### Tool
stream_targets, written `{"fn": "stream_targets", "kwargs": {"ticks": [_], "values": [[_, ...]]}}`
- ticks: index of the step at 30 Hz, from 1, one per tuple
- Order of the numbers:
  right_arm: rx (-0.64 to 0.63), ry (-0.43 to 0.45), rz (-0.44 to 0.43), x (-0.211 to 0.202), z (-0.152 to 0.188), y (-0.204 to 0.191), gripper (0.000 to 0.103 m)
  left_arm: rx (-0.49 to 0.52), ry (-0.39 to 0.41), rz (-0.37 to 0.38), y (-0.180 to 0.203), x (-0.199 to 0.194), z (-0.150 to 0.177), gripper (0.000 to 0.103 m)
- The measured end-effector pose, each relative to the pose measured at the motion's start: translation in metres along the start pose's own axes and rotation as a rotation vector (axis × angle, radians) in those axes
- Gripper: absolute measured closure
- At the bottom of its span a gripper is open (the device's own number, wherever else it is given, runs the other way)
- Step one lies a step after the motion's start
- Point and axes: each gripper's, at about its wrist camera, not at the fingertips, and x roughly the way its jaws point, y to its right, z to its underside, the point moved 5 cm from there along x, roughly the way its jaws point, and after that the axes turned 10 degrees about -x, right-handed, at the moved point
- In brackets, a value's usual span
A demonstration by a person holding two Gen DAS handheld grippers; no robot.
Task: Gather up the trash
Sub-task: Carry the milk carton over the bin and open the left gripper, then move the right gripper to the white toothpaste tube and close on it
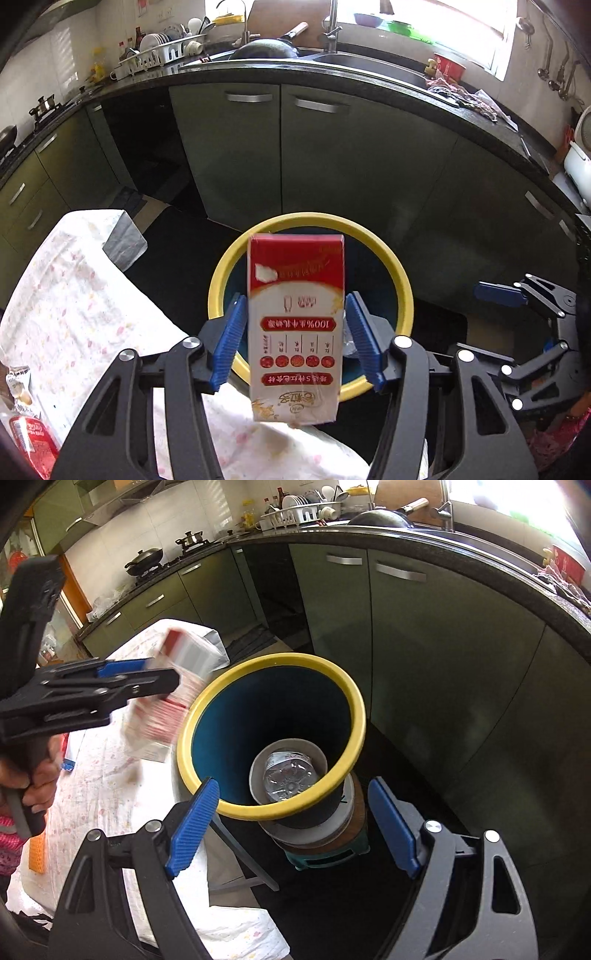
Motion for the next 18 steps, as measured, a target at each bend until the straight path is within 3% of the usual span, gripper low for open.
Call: {"fn": "stream_targets", "kwargs": {"ticks": [1, 6, 12, 18], "values": [[0.0, 0.0, 0.005, 0.0, 0.0, 0.0, 0.024, 0.0, 0.011, -0.011, -0.002, 0.002, -0.003, 0.031], [-0.008, 0.01, 0.003, -0.001, -0.001, -0.004, 0.024, -0.006, 0.057, -0.01, -0.013, -0.017, -0.005, 0.029], [-0.03, 0.007, -0.002, 0.0, -0.005, -0.017, 0.024, -0.01, 0.172, 0.0, -0.045, -0.092, 0.025, 0.02], [-0.066, -0.008, -0.003, 0.002, -0.011, -0.037, 0.024, -0.112, 0.305, -0.047, -0.106, -0.172, 0.068, 0.014]]}}
